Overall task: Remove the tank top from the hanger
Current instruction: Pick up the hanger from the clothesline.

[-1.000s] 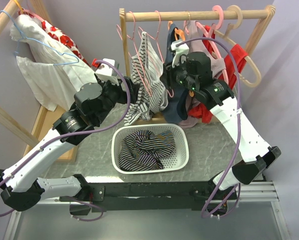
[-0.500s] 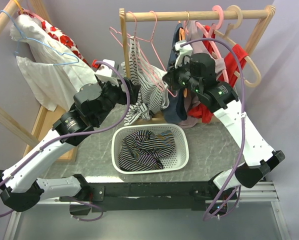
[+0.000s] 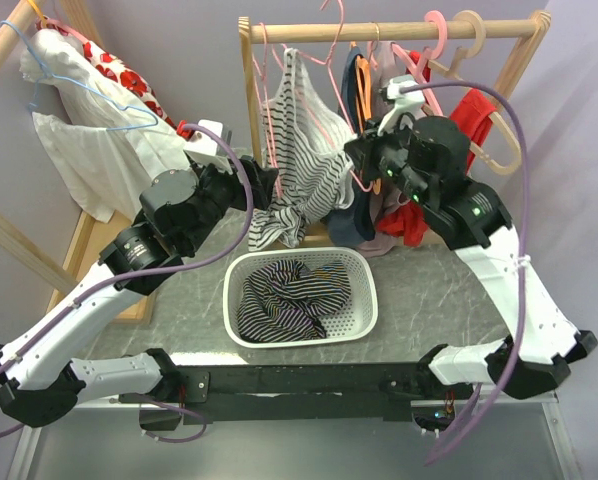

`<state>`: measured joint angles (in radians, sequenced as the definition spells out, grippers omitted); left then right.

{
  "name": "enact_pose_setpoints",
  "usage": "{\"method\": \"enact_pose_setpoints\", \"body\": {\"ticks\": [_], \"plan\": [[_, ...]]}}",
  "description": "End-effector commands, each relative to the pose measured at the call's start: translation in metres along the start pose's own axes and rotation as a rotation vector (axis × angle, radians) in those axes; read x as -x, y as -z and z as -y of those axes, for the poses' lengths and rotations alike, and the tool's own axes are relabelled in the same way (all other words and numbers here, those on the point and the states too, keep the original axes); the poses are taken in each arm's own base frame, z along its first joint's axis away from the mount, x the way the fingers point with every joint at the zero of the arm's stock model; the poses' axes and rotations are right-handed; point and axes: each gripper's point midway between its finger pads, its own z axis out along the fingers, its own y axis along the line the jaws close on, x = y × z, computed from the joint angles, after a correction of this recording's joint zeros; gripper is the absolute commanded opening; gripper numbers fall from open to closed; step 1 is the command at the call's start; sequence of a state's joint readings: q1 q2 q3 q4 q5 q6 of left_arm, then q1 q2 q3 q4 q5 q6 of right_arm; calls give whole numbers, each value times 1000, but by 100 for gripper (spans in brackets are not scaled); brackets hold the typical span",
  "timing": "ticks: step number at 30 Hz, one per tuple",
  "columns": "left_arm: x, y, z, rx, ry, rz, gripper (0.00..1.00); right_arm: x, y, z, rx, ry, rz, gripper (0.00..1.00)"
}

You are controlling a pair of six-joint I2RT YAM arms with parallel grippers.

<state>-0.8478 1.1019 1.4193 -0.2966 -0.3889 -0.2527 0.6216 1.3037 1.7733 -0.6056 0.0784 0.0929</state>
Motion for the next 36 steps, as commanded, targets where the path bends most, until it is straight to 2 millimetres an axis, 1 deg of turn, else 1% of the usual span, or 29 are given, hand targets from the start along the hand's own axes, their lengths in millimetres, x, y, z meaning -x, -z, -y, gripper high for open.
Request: {"method": "enact_pose_setpoints", "body": {"ticks": [1, 3, 4, 6, 7, 9, 10, 12, 13, 14, 15, 16, 17, 18, 19, 20, 21, 22, 24, 25, 26, 27, 28, 29, 31, 32, 34, 35, 36], "plan": [[9, 2, 6, -26, 29, 31, 78, 51, 28, -9, -15, -33, 178, 0], [9, 2, 5, -22, 27, 26, 78, 46, 31, -17, 2, -20, 150, 0], [11, 3, 4, -15, 28, 31, 78, 47, 36, -17, 3, -19, 151, 0], [12, 4, 3, -11, 29, 33, 79, 42, 44, -17, 9, -15, 128, 0], [13, 6, 2, -9, 30, 38, 79, 45, 53, -17, 15, -21, 139, 0], [14, 8, 1, -6, 30, 41, 79, 46, 66, -13, 5, -32, 151, 0], [15, 9, 0, -6, 30, 44, 80, 48, 79, -9, 0, -48, 170, 0], [16, 10, -1, -5, 29, 48, 81, 49, 91, 1, -43, -58, 185, 0], [17, 11, 0, -8, 29, 50, 82, 51, 103, 4, -48, -67, 199, 0], [17, 11, 0, -9, 30, 51, 83, 47, 109, 6, -50, -63, 185, 0], [17, 12, 0, -13, 31, 50, 83, 46, 114, 1, -13, -56, 178, 0], [18, 13, 0, -15, 32, 52, 85, 47, 124, -1, 9, -51, 185, 0], [18, 13, 1, -19, 33, 50, 86, 41, 129, -3, 34, -42, 166, 0], [16, 13, 4, -34, 30, 45, 86, 37, 133, -11, 84, -34, 150, 0], [19, 14, 5, -40, 36, 50, 91, 34, 140, -14, 106, -36, 141, 0], [18, 14, 6, -44, 38, 47, 93, 26, 143, -19, 140, -30, 107, 0], [18, 14, 9, -60, 42, 48, 93, 21, 146, -23, 170, -27, 93, 0], [19, 15, 9, -64, 46, 50, 99, 16, 154, -34, 238, -40, 82, 0], [21, 17, 9, -66, 60, 58, 100, 15, 162, -40, 285, -54, 95, 0], [20, 18, 10, -74, 62, 56, 99, 11, 174, -44, 320, -73, 110, 0], [20, 19, 10, -77, 62, 57, 99, 19, 182, -46, 340, -84, 160, 0], [21, 20, 10, -77, 61, 58, 99, 21, 188, -47, 359, -93, 183, 0], [20, 20, 10, -78, 61, 54, 99, 24, 201, -47, 376, -105, 216, 0], [20, 20, 11, -81, 62, 53, 99, 25, 207, -50, 398, -105, 224, 0], [20, 21, 13, -93, 64, 51, 99, 26, 214, -48, 395, -115, 224, 0], [21, 21, 14, -103, 67, 53, 99, 20, 213, -45, 379, -118, 202, 0], [21, 23, 16, -112, 73, 55, 99, 6, 202, -43, 355, -115, 145, 0], [21, 23, 17, -119, 73, 57, 99, -7, 196, -41, 336, -114, 90, 0], [21, 22, 17, -118, 71, 56, 100, -16, 187, -40, 318, -109, 50, 0]]}}
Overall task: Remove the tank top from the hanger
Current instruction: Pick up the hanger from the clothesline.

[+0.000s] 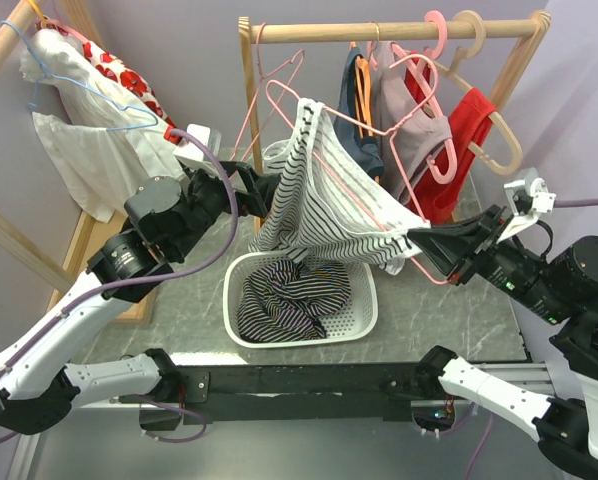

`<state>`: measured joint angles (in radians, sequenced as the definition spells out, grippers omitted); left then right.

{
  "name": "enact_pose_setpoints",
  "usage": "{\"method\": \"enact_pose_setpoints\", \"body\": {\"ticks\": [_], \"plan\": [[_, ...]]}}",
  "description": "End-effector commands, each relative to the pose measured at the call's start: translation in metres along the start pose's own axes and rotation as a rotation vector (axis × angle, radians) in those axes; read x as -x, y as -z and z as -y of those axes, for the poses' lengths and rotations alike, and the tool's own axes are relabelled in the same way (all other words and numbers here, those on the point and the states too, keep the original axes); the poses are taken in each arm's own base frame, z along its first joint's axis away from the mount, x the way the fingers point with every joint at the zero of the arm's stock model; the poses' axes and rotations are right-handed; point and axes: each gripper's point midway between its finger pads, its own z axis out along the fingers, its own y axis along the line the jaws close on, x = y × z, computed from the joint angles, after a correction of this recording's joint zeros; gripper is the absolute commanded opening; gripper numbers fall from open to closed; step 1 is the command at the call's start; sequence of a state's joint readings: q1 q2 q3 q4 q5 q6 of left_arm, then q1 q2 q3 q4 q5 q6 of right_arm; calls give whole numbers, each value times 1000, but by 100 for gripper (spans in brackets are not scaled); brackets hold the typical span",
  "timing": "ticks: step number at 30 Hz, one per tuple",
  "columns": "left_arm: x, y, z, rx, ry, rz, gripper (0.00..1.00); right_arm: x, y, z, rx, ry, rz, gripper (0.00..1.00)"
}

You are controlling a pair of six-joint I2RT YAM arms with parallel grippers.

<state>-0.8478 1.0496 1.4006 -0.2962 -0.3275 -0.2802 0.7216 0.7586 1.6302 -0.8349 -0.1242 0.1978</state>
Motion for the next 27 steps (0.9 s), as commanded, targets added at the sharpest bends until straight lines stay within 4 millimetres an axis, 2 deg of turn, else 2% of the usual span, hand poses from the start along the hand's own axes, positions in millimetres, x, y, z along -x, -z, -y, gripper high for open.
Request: {"method": "enact_pose_setpoints", "body": {"ticks": [1, 4, 6, 7, 10, 15, 21, 27], "plan": [[11, 5, 9, -48, 27, 33, 99, -31, -21, 9, -31, -27, -124, 0], [8, 4, 6, -32, 14, 22, 99, -63, -32, 13, -36, -47, -228, 0], [11, 5, 5, -29, 8, 33, 99, -72, -31, 19, -63, -61, -235, 0], [8, 5, 4, -27, 4, 31, 99, -84, -33, 22, -71, -65, -259, 0], [6, 4, 5, -38, 0, 40, 99, -93, -31, 22, -66, -70, -279, 0], [-25, -16, 8, -33, -17, -55, 99, -97, -29, 18, -42, -73, -299, 0], [-70, -22, 5, -19, 16, -167, 99, -97, -22, 15, -27, -70, -294, 0], [-89, -24, 12, -46, 54, -211, 100, -95, -16, 15, -27, -72, -273, 0]]}}
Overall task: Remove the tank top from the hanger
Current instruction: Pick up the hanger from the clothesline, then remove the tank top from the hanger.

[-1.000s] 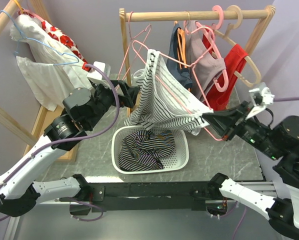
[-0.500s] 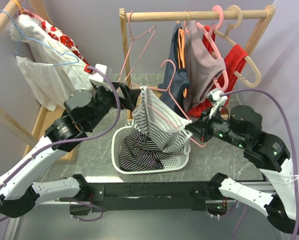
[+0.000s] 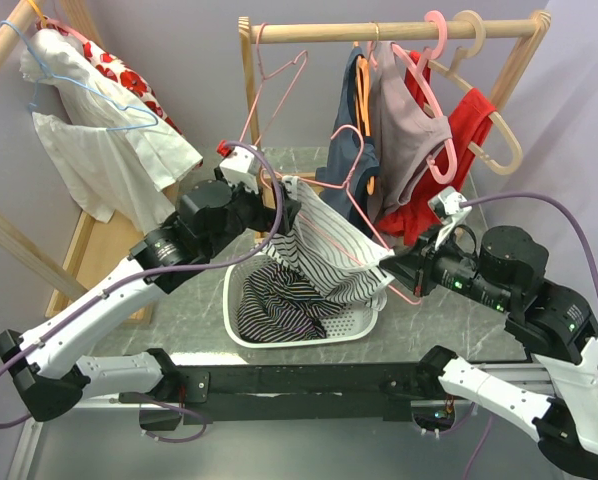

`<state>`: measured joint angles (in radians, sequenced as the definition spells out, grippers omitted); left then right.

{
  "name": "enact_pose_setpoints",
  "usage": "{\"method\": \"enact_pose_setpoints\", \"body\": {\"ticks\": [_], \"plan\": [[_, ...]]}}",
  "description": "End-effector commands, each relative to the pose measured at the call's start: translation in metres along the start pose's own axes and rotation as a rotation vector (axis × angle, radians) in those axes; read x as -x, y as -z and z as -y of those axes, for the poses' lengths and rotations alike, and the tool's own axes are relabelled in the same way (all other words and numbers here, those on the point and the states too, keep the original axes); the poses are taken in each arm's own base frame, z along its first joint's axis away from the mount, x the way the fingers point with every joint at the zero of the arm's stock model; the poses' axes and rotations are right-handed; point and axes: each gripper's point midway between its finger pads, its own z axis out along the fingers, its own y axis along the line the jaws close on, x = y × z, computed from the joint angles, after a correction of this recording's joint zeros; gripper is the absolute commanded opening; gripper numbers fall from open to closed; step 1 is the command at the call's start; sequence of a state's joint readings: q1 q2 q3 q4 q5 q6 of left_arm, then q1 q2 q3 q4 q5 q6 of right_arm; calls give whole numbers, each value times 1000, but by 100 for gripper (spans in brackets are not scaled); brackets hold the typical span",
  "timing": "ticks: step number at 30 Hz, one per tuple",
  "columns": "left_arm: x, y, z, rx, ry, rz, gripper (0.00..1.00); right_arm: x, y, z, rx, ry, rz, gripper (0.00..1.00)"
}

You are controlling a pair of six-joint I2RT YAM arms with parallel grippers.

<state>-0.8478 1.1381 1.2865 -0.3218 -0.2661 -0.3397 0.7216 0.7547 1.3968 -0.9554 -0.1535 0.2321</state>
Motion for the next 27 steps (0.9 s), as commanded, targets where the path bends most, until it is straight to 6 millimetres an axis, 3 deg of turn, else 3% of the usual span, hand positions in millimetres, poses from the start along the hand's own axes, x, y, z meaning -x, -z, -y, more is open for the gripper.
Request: {"method": "enact_pose_setpoints", "body": {"ticks": [1, 8, 10, 13, 14, 16, 17, 20, 23, 27], "plan": [[4, 2, 15, -63, 59, 18, 99, 16, 9, -9, 36, 7, 74, 0], [-1, -6, 19, -81, 79, 44, 98, 15, 11, -13, 62, 12, 79, 0], [0, -9, 22, -92, 78, 50, 91, 16, 11, -14, 66, 14, 83, 0], [4, -11, 24, -94, 77, 60, 77, 14, 11, -10, 50, 8, 78, 0], [7, -10, 24, -93, 77, 69, 65, 13, 11, -9, 43, 4, 77, 0], [9, -9, 21, -74, 78, 75, 50, 11, 11, -6, 24, -2, 73, 0], [12, -6, 20, -72, 75, 85, 36, 10, 10, -2, 4, -7, 72, 0], [14, -2, 15, -47, 71, 92, 15, 4, 7, 4, -30, -21, 49, 0], [13, -1, 10, -24, 61, 89, 1, -1, 6, 3, -21, -24, 32, 0], [9, -2, 6, -5, 51, 78, 1, 0, 12, -1, 6, -21, 51, 0]]}}
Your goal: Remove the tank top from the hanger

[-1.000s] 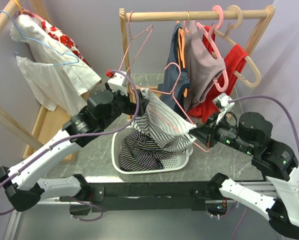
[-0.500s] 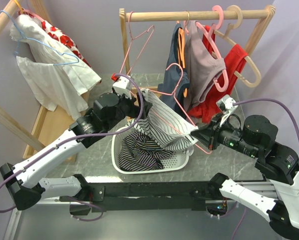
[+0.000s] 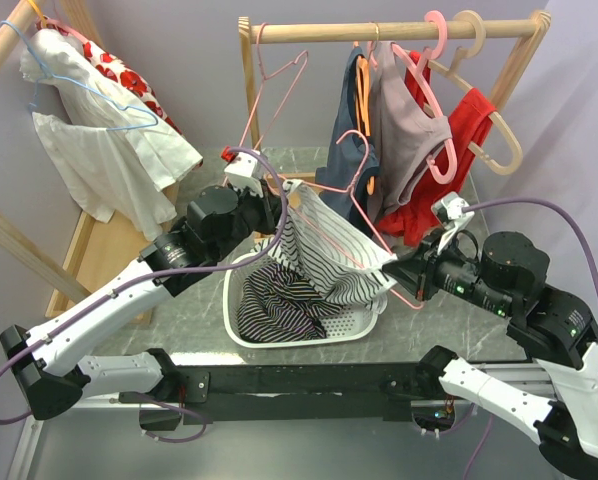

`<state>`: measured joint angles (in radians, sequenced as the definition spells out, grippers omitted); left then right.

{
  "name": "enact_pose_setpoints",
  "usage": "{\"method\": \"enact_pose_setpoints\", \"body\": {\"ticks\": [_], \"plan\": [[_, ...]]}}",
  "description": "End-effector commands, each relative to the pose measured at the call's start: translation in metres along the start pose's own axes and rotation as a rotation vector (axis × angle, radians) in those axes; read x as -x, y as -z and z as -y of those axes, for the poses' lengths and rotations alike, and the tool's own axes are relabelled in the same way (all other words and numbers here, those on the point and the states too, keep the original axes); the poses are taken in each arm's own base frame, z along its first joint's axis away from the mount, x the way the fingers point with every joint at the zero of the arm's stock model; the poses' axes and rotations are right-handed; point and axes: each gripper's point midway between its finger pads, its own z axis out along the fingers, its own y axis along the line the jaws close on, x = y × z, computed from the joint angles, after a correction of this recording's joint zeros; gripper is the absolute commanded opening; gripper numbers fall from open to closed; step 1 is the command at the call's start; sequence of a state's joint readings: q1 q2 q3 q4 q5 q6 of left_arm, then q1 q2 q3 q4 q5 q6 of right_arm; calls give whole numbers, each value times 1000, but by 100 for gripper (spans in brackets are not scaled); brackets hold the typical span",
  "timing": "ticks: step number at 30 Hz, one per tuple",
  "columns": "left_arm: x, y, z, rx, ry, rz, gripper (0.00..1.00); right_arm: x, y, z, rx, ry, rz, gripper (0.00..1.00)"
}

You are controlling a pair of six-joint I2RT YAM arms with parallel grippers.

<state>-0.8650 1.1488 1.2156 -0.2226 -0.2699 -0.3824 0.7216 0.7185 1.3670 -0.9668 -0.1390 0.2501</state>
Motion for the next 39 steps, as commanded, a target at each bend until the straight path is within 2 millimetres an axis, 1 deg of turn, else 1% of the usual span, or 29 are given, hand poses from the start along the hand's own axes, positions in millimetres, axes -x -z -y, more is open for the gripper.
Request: {"method": "enact_pose_setpoints", "body": {"ticks": [1, 2, 3, 5, 6, 8, 12, 13, 14, 16, 17, 19, 22, 23, 24, 25, 28, 30, 33, 36, 37, 39], "plan": [[23, 9, -2, 25, 3, 65, 1, 6, 8, -4, 17, -6, 45, 0], [24, 9, -8, 60, 4, 75, 1, 6, 10, -5, 21, -2, 44, 0], [22, 10, -13, 83, 0, 67, 1, 3, 11, -5, 22, -3, 31, 0], [23, 9, -21, 126, -17, 74, 1, -3, 14, -11, 57, -6, 9, 0], [24, 10, -31, 180, -25, 78, 1, -8, 15, -12, 64, -14, -15, 0], [29, 11, -40, 231, -35, 90, 1, -17, 17, -20, 107, -47, -62, 0], [42, 13, -54, 275, -37, 123, 1, -50, 18, -15, 88, -89, -181, 0], [44, 14, -64, 307, -37, 123, 1, -52, 20, -15, 87, -89, -187, 0], [46, 13, -69, 327, -41, 117, 1, -55, 23, -18, 109, -86, -193, 0], [44, 12, -84, 371, -48, 95, 1, -53, 28, -22, 127, -82, -185, 0], [43, 11, -87, 380, -51, 88, 1, -49, 32, -26, 147, -77, -171, 0], [40, 10, -93, 402, -50, 74, 1, -40, 39, -25, 139, -67, -118, 0], [24, 7, -98, 409, -43, 26, 1, -26, 50, -27, 146, -54, -37, 0], [14, 5, -97, 396, -44, -4, 1, -22, 53, -29, 151, -47, -17, 0], [8, 4, -97, 396, -40, -21, 1, -18, 55, -27, 140, -46, 4, 0], [-1, 2, -100, 403, -33, -44, 1, -17, 59, -28, 145, -46, 19, 0], [-19, 2, -106, 431, -28, -86, 1, -19, 63, -27, 138, -45, 13, 0], [-23, 2, -107, 426, -24, -95, 1, -19, 65, -25, 124, -49, 19, 0], [-30, 4, -114, 457, -26, -111, 1, -18, 67, -25, 129, -48, 36, 0], [-32, 5, -121, 478, -27, -120, 1, -21, 72, -35, 183, -42, 17, 0], [-29, 5, -124, 475, -28, -113, 1, -20, 75, -36, 190, -39, 24, 0], [-28, 2, -125, 462, -17, -114, 1, -16, 79, -46, 246, -29, 45, 0]]}}
